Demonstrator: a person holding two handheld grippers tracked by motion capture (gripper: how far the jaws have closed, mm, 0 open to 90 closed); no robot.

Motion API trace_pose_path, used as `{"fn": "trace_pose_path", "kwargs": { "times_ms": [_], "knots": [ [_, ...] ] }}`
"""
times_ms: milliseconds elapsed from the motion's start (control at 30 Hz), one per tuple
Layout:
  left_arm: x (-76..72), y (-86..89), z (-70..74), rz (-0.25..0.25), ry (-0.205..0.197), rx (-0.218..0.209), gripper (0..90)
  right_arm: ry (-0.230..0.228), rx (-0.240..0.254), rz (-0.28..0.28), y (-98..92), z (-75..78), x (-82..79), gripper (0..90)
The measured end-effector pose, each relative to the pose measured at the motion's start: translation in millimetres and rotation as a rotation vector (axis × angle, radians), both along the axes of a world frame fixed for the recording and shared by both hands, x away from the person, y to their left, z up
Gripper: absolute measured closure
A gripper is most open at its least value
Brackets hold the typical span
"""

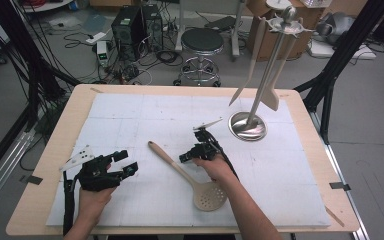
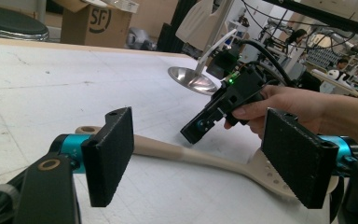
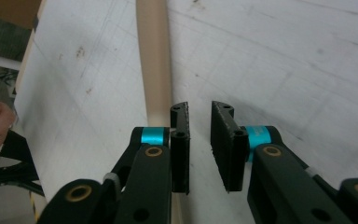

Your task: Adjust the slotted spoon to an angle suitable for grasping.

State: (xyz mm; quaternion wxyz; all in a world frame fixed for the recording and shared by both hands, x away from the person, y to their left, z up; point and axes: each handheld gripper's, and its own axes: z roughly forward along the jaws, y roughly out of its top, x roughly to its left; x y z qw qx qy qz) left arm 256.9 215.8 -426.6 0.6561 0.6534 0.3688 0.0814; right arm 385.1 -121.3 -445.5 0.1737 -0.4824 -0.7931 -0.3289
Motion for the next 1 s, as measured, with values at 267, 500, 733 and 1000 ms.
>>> {"fn": "trace_pose_path", "kwargs": {
  "times_ms": [267,500,733,1000],
  "knots": [
    [1.6,-3.0,0.1,-0.006,0.002,-0.001,26.0,0.023,0.069,-0.010,-12.6,3.2,-8.2,65.2],
    [0.3,-6.0,1.8,-0.017,-0.003,0.005,26.1,0.000,0.067,0.021,-18.4,9.4,-22.6,60.1],
    [1.1,-7.3,2.1,-0.016,-0.004,0.007,26.1,0.011,0.059,0.037,-21.0,14.5,-31.6,58.0],
    [3.7,-10.9,0.6,-0.026,-0.001,0.010,26.1,0.026,0.061,0.052,-18.5,15.7,-35.3,58.3]
  ]
}}
